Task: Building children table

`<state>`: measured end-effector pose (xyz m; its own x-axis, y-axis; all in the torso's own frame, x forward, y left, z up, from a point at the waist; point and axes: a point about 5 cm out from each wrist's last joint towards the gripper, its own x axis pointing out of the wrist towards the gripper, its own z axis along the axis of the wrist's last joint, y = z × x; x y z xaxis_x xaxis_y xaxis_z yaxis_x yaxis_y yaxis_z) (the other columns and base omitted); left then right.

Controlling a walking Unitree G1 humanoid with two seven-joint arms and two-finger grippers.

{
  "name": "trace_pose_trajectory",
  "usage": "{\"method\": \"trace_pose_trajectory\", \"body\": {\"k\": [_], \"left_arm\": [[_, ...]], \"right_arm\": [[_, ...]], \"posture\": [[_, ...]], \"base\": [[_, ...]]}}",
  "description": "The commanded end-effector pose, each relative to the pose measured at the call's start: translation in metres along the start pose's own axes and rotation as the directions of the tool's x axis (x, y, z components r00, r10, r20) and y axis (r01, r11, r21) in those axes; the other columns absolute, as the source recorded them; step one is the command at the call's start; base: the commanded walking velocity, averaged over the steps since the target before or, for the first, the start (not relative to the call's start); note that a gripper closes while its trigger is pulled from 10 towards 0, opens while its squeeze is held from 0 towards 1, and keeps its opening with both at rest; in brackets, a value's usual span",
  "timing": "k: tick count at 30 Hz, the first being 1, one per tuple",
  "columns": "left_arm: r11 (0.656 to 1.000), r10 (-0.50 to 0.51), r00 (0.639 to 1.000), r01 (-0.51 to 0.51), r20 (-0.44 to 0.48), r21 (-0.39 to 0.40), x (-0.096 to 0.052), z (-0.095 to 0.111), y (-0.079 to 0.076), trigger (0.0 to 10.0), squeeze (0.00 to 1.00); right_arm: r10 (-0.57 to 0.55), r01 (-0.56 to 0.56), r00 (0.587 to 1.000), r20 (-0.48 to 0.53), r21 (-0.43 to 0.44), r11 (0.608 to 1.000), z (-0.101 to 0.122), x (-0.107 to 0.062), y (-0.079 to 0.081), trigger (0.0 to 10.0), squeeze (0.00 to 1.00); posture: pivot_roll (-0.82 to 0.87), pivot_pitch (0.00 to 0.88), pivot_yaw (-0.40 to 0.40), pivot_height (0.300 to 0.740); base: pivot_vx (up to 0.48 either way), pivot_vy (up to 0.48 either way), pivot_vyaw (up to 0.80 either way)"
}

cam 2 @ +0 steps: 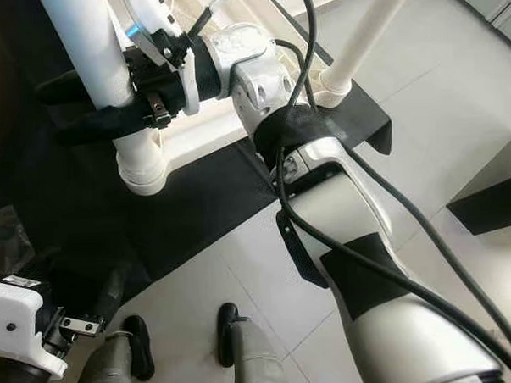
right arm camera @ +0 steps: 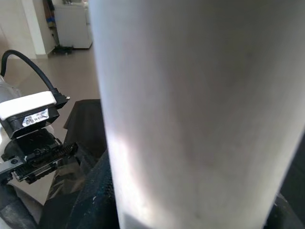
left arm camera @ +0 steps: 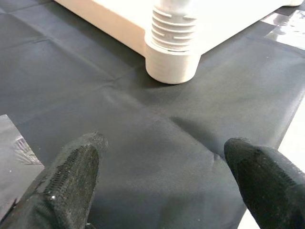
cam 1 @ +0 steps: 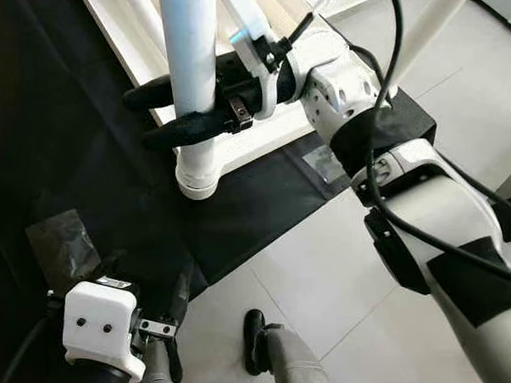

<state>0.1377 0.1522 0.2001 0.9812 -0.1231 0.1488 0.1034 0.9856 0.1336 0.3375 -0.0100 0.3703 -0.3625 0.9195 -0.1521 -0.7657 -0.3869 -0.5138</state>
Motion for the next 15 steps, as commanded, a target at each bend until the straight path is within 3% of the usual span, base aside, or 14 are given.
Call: {"method": "trace_pose_trajectory", "body": {"k": [1,7,10,15], "left_arm": [[1.0,0.004,1.0,-0.004,-0.008,-0.002,-0.004,0.0,-0.002,10.0,0.0],[1.0,0.007,1.0,-0.007,-0.006,0.0,-0.004,0.0,-0.002,10.0,0.0],[1.0,0.008,1.0,-0.008,-0.003,-0.003,-0.002,-0.001,-0.002,10.0,0.0],[1.0,0.01,1.0,-0.01,-0.002,-0.002,-0.002,-0.001,-0.001,10.0,0.0]], "right_arm": [[0.016,-0.012,0.998,-0.065,0.071,0.997,-0.026,-0.001,0.009,10.0,0.0],[0.0,0.001,1.0,-0.017,0.07,0.998,-0.023,-0.003,0.009,10.0,0.0],[-0.058,0.043,0.993,0.102,0.144,0.989,-0.026,-0.011,0.012,10.0,0.0],[-0.091,0.062,0.983,0.157,0.181,0.982,-0.031,-0.017,0.016,10.0,0.0]], "posture": [[-0.06,0.508,-0.206,0.74],[-0.06,0.508,-0.206,0.74],[-0.06,0.505,-0.207,0.74],[-0.06,0.5,-0.191,0.74]], "base": [[0.0,0.0,0.0],[0.0,0.0,0.0],[0.0,0.0,0.0],[0.0,0.0,0.0]]}}
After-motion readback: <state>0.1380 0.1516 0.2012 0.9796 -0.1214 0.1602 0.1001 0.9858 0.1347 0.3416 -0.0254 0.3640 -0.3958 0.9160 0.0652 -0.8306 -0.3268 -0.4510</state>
